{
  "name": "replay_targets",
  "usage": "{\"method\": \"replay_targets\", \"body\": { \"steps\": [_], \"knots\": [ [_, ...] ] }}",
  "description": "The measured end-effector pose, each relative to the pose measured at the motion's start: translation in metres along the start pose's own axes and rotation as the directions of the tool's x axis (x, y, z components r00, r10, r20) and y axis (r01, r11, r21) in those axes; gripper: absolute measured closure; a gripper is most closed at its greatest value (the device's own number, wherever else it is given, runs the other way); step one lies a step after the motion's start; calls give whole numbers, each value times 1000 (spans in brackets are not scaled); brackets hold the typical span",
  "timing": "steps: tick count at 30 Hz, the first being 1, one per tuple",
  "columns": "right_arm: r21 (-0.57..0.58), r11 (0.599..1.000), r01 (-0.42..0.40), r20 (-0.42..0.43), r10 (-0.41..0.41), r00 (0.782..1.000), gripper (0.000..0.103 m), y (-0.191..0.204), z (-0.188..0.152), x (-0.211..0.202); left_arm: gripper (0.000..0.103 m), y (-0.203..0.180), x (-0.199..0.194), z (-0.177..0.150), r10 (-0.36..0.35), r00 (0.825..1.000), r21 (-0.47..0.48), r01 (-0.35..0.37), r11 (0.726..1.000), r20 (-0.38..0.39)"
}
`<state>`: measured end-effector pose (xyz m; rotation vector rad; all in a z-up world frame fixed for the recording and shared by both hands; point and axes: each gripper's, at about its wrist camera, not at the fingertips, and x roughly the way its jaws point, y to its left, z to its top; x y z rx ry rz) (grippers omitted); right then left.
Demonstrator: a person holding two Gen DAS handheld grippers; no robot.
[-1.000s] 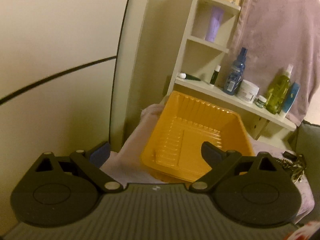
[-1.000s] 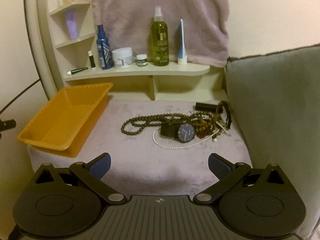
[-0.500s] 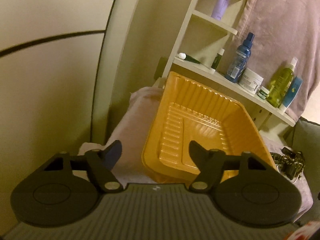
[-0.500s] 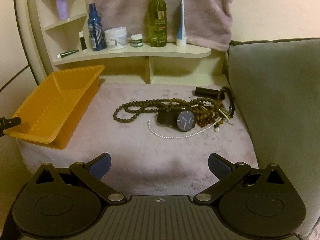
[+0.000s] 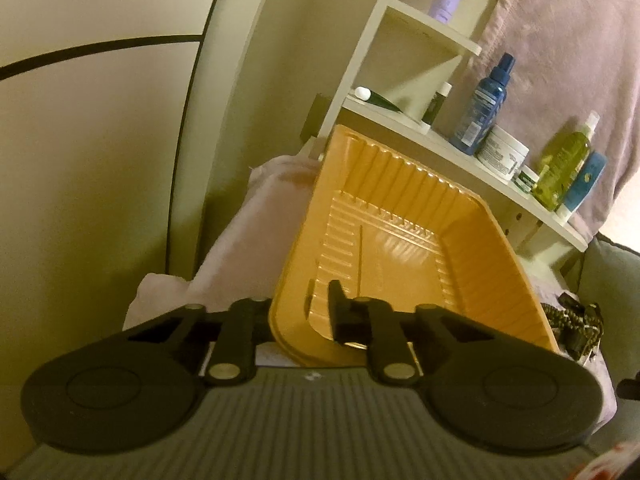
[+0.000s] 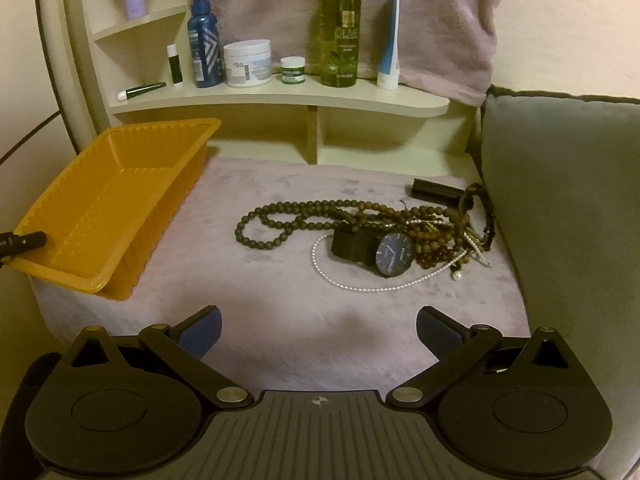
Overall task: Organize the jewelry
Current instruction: 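Grasp the orange tray rim with the left gripper and tilt it up, then close the right gripper on the black wristwatch strap while the left holds the tray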
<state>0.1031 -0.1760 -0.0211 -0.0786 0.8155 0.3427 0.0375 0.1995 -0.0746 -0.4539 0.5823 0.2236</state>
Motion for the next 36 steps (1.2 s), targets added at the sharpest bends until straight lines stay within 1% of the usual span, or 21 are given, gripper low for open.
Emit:
{"method": "replay_targets", "body": {
  "steps": [6,9,11,15,16,19,23,25,27,28,29,31,32,36],
  "knots": [
    [12,1000,-9,6,9,1000,0,-4,1,5,90,-13,-4,1,33,999,44,-34,998,12],
    [28,1000,-6,25,5,1000,0,-9,1,6,93,-25,-8,5,55,998,87,-56,995,15],
    [37,999,0,44,-1,999,0,-14,1,6,95,-37,-11,8,79,997,137,-81,987,16],
    [65,998,7,90,-13,996,0,-32,0,9,96,-62,-20,15,119,992,235,-124,964,34],
    [71,997,10,95,-17,995,0,-36,-1,10,98,-69,-22,17,129,991,262,-136,955,44],
    [91,996,11,113,-22,993,1,-52,-3,15,98,-87,-27,20,156,986,329,-169,929,65],
    [90,996,11,137,-23,990,1,-67,-4,26,99,-106,-29,22,183,979,384,-203,900,88],
    [96,995,8,144,-22,989,1,-73,-3,31,99,-112,-29,23,196,976,397,-217,892,94],
    [105,994,-12,152,-4,988,1,-79,-2,36,99,-117,-29,23,200,975,403,-222,888,97],
    [104,994,-17,151,1,989,3,-81,-1,38,99,-120,-29,23,204,974,410,-227,883,98],
    [101,995,-18,151,3,989,9,-83,0,41,99,-123,-29,24,208,973,417,-230,879,98],
    [100,995,-19,140,5,990,17,-87,1,47,99,-128,-28,25,213,972,428,-234,873,99],
    [104,994,-19,133,5,991,19,-89,2,50,99,-130,-27,25,215,972,431,-235,871,97],
    [115,993,-39,123,25,992,20,-94,3,60,99,-134,-26,25,222,971,441,-239,865,91]
  ]
}}
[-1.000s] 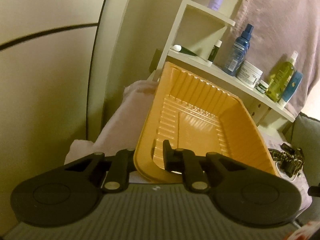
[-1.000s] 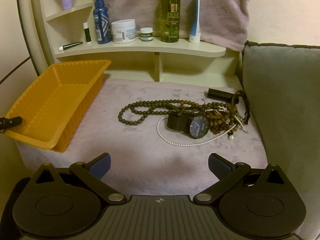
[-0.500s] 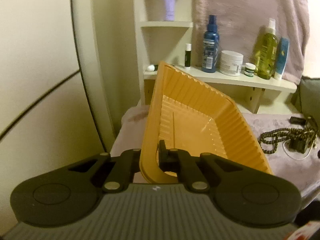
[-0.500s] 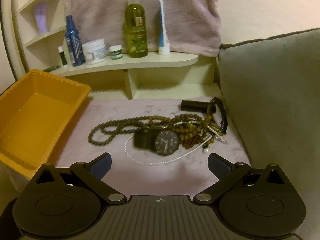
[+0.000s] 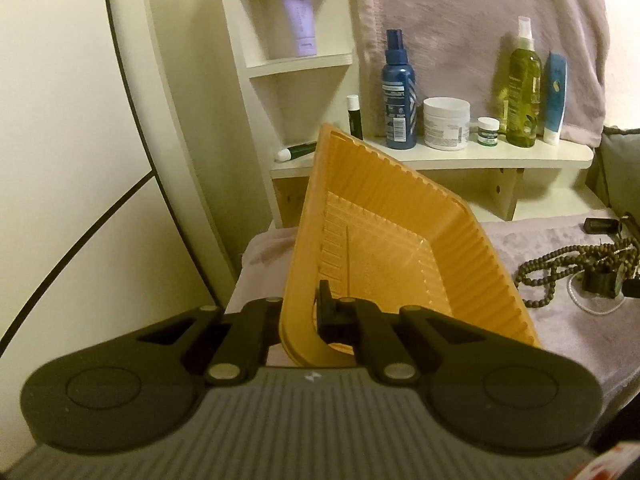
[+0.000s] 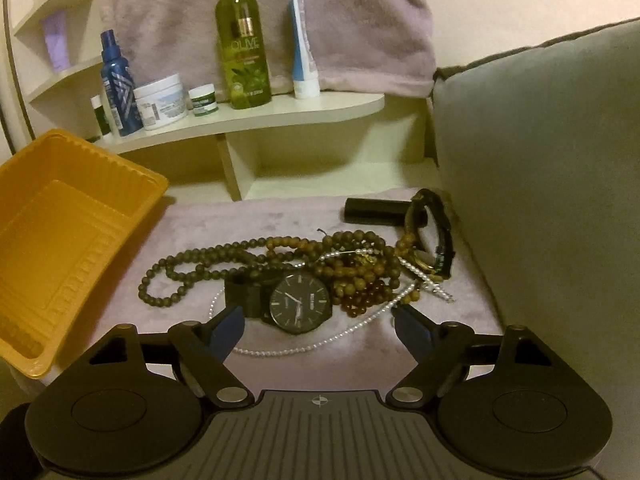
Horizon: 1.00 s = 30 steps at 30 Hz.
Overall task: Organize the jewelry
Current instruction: 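Close the right gripper on the black wristwatch strap while the left holds the tray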
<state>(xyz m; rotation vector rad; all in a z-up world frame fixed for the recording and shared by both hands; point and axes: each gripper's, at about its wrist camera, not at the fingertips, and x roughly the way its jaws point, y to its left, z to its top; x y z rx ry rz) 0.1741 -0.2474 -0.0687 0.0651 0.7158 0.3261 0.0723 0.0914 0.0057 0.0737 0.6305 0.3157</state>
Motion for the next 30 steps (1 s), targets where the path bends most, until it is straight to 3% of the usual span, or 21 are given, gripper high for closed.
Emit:
{"method": "replay_targets", "body": {
  "steps": [8,21,24,28,30],
  "knots": [
    [-48,998,-40,-17,39,999,21,9,4,21,99,-6,1,1,6,1000,32,-6,999,-9],
    [36,998,-45,-23,46,999,21,9,8,41,99,-7,1,-1,-10,1000,35,10,999,-15],
    [56,996,-71,-20,72,997,32,7,7,38,98,-6,0,-1,-14,1000,33,14,999,-14],
    [59,996,-59,-10,60,998,36,9,6,37,98,-7,0,-1,-16,1000,33,16,999,-13],
    [66,996,-56,-5,56,998,46,9,7,34,98,-7,0,-1,-18,1000,31,18,999,-13]
  ]
}}
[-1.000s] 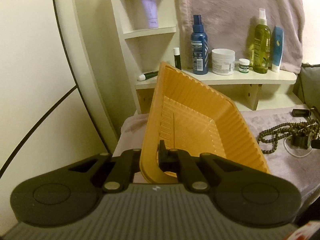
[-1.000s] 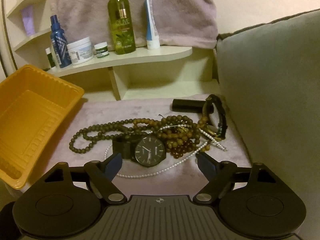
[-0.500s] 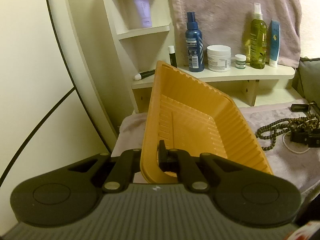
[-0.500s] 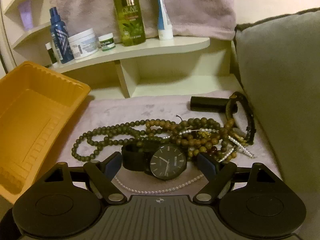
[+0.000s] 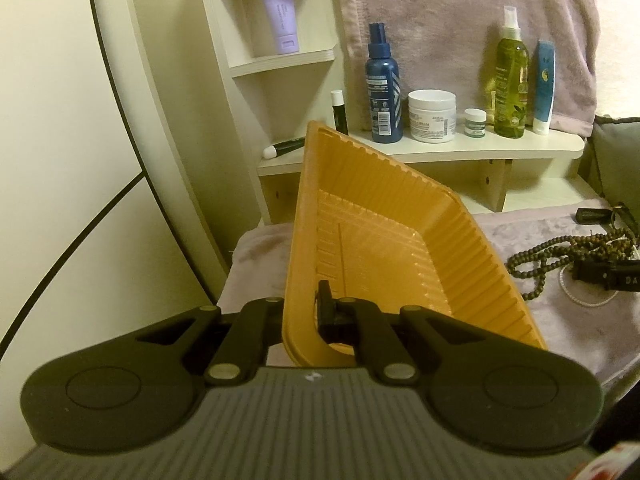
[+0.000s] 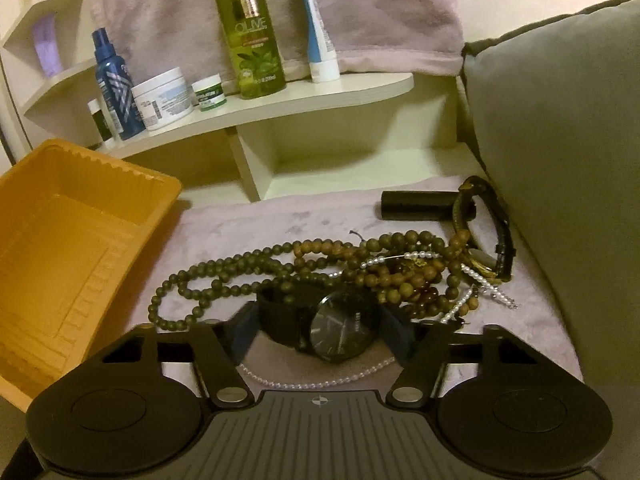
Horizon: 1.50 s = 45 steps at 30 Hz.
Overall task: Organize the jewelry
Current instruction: 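Close the right gripper on the black wristwatch strap while the left holds the tray, then carry the wristwatch with the right gripper into the tilted orange tray and release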
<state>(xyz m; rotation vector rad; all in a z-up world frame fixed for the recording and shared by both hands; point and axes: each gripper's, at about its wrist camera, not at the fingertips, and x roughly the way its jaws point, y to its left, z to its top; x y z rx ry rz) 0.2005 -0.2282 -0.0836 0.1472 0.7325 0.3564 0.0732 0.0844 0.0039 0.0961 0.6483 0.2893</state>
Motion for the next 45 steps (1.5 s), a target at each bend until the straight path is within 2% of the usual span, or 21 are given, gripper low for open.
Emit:
{"method": "replay_targets", "body": {
  "steps": [2,12,19,24,33,36,40,45],
  "knots": [
    [-7,1000,-6,4,6,1000,61,0,1,-5,98,0,-1,0,-3,1000,0,3,1000,2],
    [-53,998,-14,-14,13,1000,62,8,-1,-16,98,1,-1,1,-17,1000,-4,17,1000,10],
    [-129,991,38,20,-35,999,64,15,3,-36,98,-1,0,1,-34,999,-3,34,999,17],
    [-130,990,60,41,-55,998,64,11,8,-46,98,0,1,1,-37,999,-5,37,999,14],
    [-309,940,142,96,-118,988,64,16,22,-62,98,2,1,0,-38,999,-20,38,999,19],
    [-298,942,152,108,-125,986,64,8,28,-66,98,3,1,0,-39,999,-22,40,999,19],
    [-294,947,131,120,-100,988,64,12,36,-70,98,3,0,-1,-40,999,-29,40,999,18],
    [-298,955,-2,117,38,992,64,46,42,-66,98,3,0,-2,-42,999,-34,43,998,18]
  ]
}}
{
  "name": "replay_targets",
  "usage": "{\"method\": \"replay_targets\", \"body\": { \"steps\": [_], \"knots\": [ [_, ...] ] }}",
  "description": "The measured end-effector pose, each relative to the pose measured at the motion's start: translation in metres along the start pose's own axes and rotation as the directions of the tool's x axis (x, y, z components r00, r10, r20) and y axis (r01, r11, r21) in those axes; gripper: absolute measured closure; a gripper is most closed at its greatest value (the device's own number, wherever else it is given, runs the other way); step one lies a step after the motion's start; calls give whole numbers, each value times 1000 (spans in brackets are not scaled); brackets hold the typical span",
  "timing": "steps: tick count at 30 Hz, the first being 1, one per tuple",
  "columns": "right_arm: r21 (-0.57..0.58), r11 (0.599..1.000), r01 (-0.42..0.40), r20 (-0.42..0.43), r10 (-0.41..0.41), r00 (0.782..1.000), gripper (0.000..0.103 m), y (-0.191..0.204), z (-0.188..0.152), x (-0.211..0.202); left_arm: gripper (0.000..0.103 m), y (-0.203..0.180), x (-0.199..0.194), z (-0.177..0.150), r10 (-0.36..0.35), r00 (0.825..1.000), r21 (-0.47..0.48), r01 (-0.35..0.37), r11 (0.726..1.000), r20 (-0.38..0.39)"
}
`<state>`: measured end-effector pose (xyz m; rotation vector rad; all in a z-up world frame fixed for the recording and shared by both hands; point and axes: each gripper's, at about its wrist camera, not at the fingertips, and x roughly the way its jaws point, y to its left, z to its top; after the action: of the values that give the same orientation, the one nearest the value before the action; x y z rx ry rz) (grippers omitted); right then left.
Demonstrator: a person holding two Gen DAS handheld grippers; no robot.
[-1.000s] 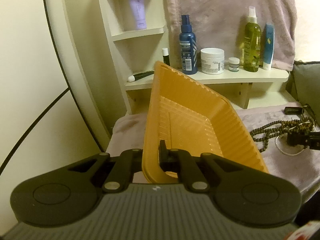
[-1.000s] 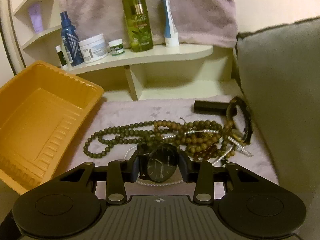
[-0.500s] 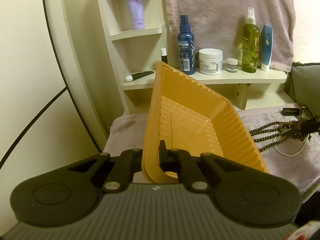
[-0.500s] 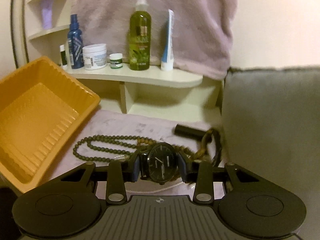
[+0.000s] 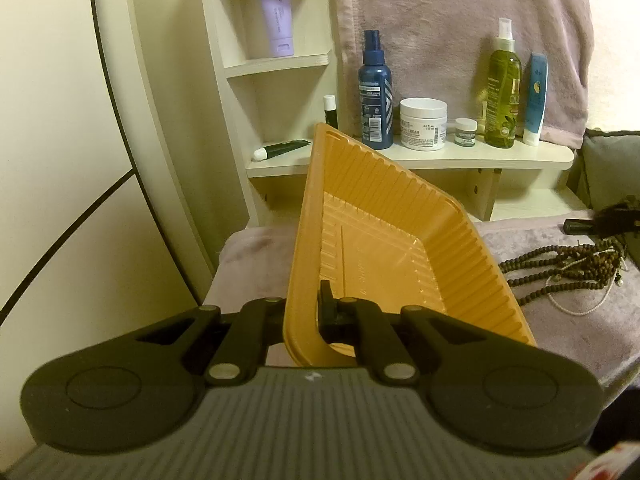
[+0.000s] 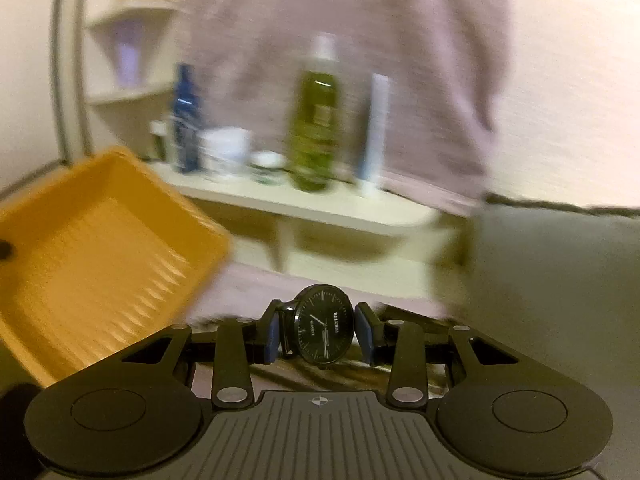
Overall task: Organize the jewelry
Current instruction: 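Carry the wristwatch with the right gripper into the tilted orange tray and release, then grasp the black bracelet with the right gripper and drop it into the tray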
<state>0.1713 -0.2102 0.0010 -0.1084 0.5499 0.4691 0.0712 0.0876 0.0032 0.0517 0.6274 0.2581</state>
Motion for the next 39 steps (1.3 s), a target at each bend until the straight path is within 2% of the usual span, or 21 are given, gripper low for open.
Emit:
{"method": "replay_targets", "body": {
  "steps": [3,6,10,14,18,21,23,26,29,32,34,36,39],
  "knots": [
    [-8,992,-122,2,122,993,64,28,6,9,98,3,1,0,-4,1000,-5,4,1000,0],
    [-23,968,-248,-21,248,969,64,62,7,22,98,5,2,0,-6,1000,-10,6,1000,2],
    [-44,938,-344,-71,341,937,64,98,0,42,98,5,3,-1,-10,1000,-9,10,1000,2],
    [-13,923,-386,-126,381,916,64,117,-10,60,98,9,4,-1,-15,1000,-12,15,1000,0],
    [42,905,-424,-171,424,889,64,118,-15,71,98,10,4,-3,-13,1000,-14,13,1000,0],
    [76,902,-425,-169,432,886,59,111,-19,66,98,11,5,-4,-13,1000,-21,13,1000,-1],
    [96,902,-421,-131,431,893,46,104,-18,55,98,10,6,-5,-14,1000,-24,14,1000,-2],
    [113,915,-388,-88,398,913,43,91,-18,40,98,10,6,-6,-9,1000,-25,9,1000,0],
    [134,949,-285,-53,294,954,43,69,-22,24,98,11,6,-7,-7,1000,-30,7,1000,-2],
    [192,972,-135,-58,149,987,43,35,-34,12,98,11,5,-9,1,1000,-26,-1,1000,0],
    [222,974,-37,-74,55,996,43,12,-44,7,98,11,5,-9,8,1000,-29,-8,1000,3],
    [249,967,47,-103,-22,994,43,-11,-54,6,98,13,4,-9,19,1000,-31,-19,999,5],
    [281,952,124,-124,-93,988,43,-39,-68,2,97,20,5,-8,44,999,-38,-43,998,9]
  ]
}}
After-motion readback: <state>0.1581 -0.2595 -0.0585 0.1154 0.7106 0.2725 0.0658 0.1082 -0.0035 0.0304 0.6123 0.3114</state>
